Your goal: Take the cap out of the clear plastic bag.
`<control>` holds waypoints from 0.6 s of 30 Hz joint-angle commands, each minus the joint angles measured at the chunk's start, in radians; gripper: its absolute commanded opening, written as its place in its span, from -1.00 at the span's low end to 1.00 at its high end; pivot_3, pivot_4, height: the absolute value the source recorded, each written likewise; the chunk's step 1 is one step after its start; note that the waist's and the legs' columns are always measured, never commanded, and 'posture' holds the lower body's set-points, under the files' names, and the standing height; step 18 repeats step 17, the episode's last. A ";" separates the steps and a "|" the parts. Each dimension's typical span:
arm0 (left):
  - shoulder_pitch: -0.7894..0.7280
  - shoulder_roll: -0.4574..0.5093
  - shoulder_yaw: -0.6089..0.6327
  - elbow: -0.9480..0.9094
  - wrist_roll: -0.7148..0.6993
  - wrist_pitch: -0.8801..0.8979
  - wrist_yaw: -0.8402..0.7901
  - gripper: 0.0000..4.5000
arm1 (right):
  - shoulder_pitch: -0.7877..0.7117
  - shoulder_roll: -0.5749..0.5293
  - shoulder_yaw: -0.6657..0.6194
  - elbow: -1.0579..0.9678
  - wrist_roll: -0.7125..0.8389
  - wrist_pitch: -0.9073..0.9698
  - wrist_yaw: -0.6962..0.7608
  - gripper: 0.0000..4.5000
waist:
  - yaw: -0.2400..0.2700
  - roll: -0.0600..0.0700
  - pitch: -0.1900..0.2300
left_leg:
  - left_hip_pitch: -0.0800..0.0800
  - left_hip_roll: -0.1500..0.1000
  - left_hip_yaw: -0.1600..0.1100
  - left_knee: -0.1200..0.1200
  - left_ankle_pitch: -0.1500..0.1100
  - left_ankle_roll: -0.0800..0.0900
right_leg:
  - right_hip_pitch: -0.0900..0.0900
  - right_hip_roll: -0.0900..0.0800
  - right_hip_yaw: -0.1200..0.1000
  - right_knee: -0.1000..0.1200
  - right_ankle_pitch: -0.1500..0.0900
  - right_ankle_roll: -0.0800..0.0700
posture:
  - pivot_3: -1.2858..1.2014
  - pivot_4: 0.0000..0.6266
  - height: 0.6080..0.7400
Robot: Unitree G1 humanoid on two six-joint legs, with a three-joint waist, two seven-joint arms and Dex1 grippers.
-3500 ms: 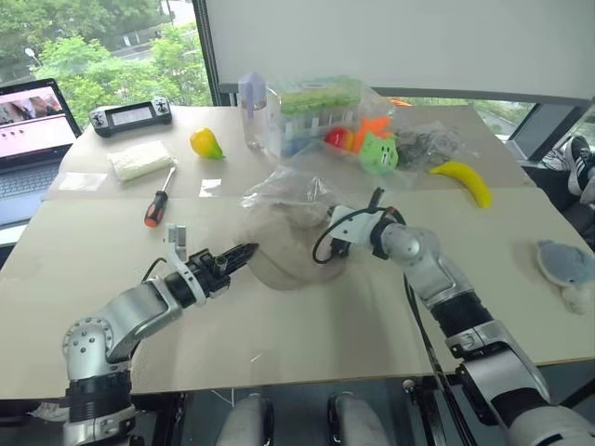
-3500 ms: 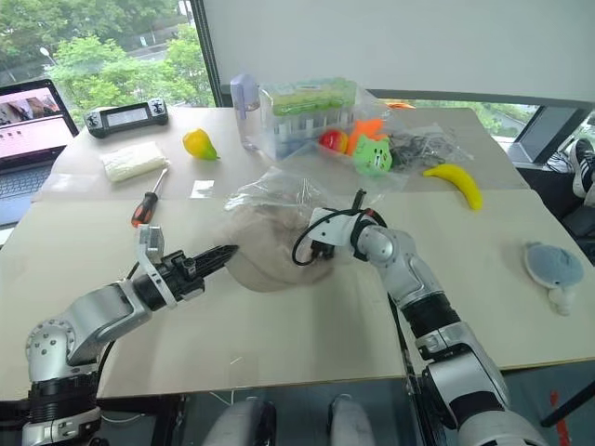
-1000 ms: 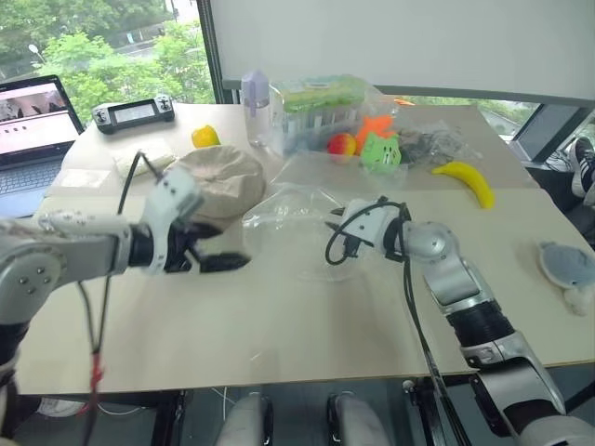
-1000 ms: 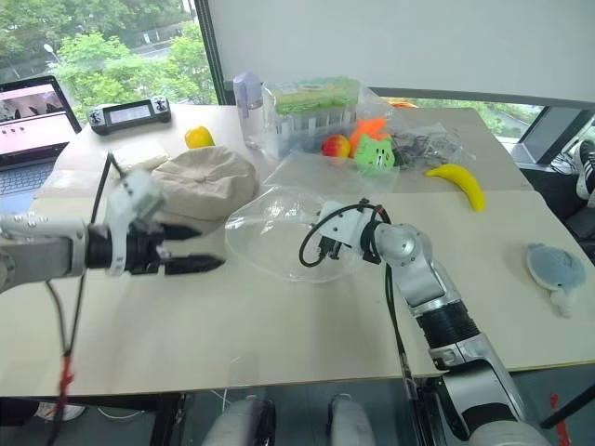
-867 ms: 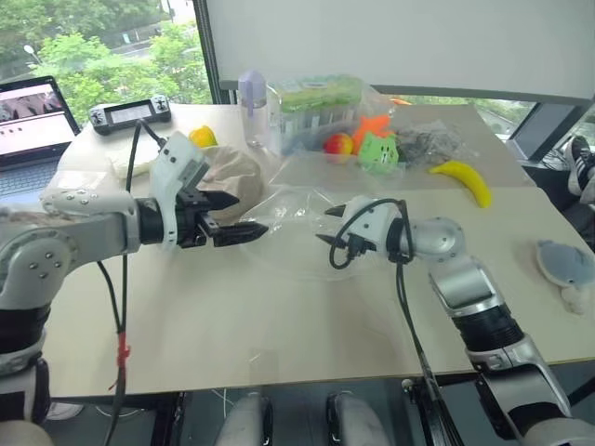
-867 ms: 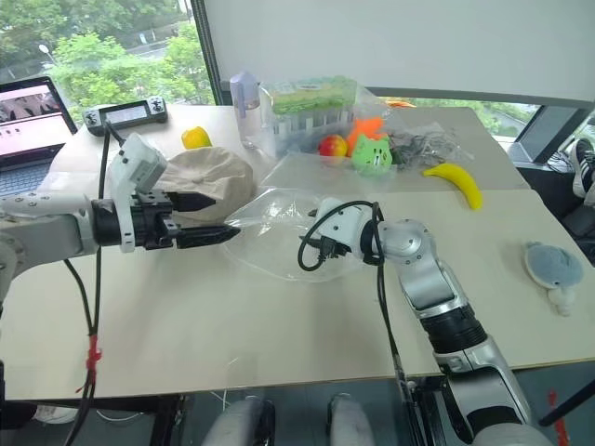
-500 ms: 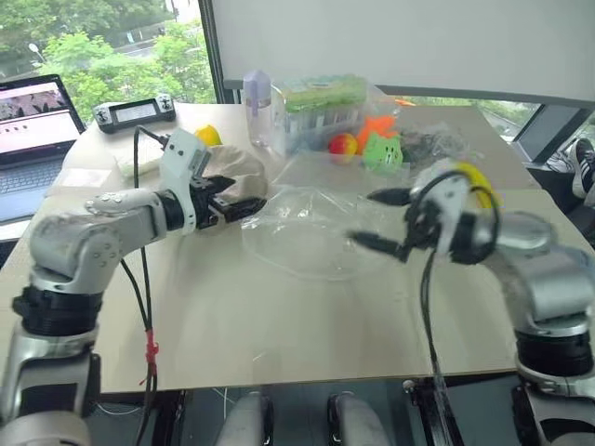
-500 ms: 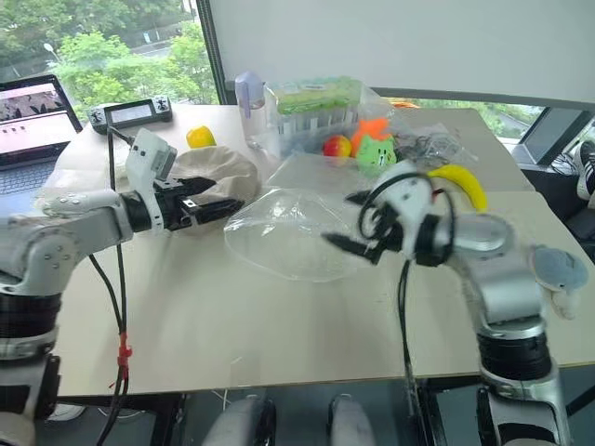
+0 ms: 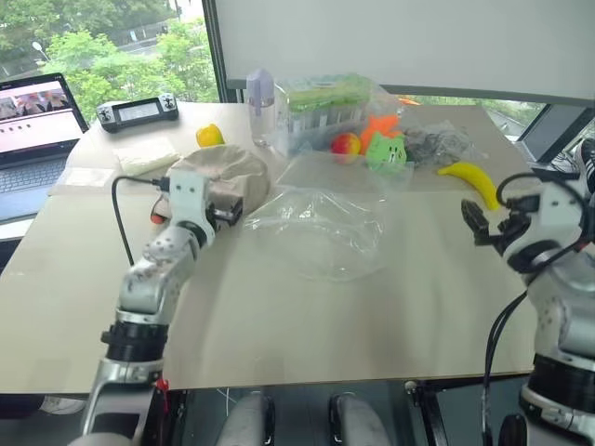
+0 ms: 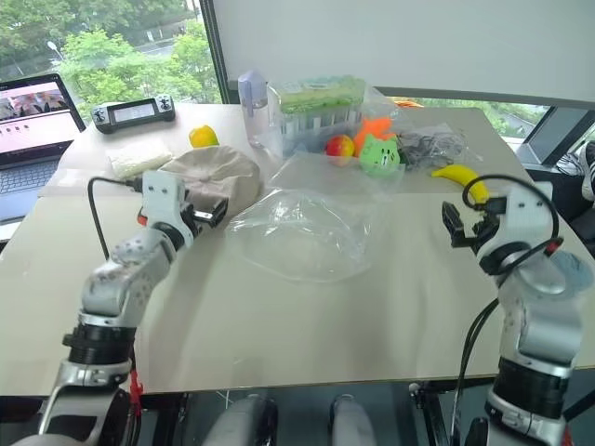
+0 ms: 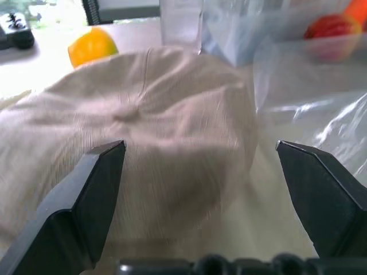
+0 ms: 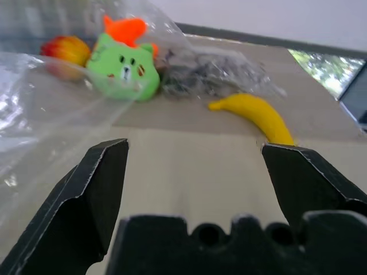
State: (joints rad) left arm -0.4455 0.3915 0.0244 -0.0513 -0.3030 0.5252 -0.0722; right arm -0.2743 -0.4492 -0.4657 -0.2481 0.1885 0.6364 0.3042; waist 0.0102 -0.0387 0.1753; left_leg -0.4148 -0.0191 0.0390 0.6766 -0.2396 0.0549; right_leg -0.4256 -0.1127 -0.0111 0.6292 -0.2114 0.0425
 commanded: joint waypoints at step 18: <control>0.252 -0.115 0.030 0.011 0.109 -0.325 -0.097 1.00 | 0.321 0.067 0.074 -0.130 -0.051 -0.178 -0.077 0.96 | -0.005 0.014 -0.010 | 0.008 0.001 0.003 0.002 -0.002 0.003 | 0.006 0.000 0.003 -0.003 0.000 0.000 | 0.03 -0.52 0.97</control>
